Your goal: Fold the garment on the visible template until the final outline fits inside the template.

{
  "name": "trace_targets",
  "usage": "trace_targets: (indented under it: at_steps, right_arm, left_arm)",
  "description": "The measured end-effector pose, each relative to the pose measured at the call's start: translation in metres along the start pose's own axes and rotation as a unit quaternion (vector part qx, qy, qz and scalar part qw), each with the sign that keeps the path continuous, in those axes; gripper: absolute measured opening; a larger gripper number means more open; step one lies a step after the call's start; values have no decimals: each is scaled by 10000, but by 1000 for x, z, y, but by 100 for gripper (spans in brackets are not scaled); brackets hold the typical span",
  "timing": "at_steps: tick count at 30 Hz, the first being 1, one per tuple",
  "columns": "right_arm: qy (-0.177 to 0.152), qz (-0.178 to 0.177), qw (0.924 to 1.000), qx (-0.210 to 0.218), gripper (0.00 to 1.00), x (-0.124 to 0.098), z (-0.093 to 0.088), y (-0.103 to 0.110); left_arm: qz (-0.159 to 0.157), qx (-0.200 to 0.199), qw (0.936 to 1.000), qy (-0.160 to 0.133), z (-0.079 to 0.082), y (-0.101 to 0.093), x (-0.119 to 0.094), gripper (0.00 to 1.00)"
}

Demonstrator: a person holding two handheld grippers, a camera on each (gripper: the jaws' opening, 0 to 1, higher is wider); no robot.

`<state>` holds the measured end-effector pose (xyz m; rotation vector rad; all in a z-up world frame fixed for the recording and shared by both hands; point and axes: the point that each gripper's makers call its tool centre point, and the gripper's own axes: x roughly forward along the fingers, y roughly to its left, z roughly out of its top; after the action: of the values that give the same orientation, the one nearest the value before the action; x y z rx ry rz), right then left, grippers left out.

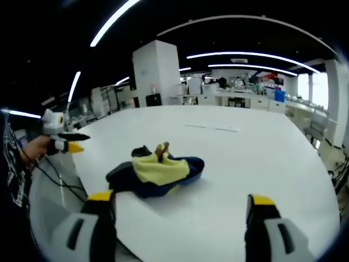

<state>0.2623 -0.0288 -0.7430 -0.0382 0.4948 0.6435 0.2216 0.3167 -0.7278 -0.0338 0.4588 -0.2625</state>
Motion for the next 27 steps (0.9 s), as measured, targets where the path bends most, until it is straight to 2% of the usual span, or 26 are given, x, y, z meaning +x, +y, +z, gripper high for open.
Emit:
trace_targets:
  at_steps: [5, 13, 23, 27]
  right_arm:
    - [-93, -23, 9999, 54, 100, -2, 5, -6]
    - [-62, 64, 10000, -20, 100, -1, 12, -7]
    - [-285, 226, 9993, -53, 100, 5, 22, -12]
    - [-277, 286, 9992, -79, 91, 9, 24, -14]
  left_arm:
    - [23, 67, 10000, 11, 8, -1, 0, 99]
    - [31, 177, 9998, -10, 19, -2, -3, 98]
    - [-94, 353, 9993, 67, 29, -13, 6, 90]
    - [-209, 469, 9987, 29, 36, -20, 15, 87]
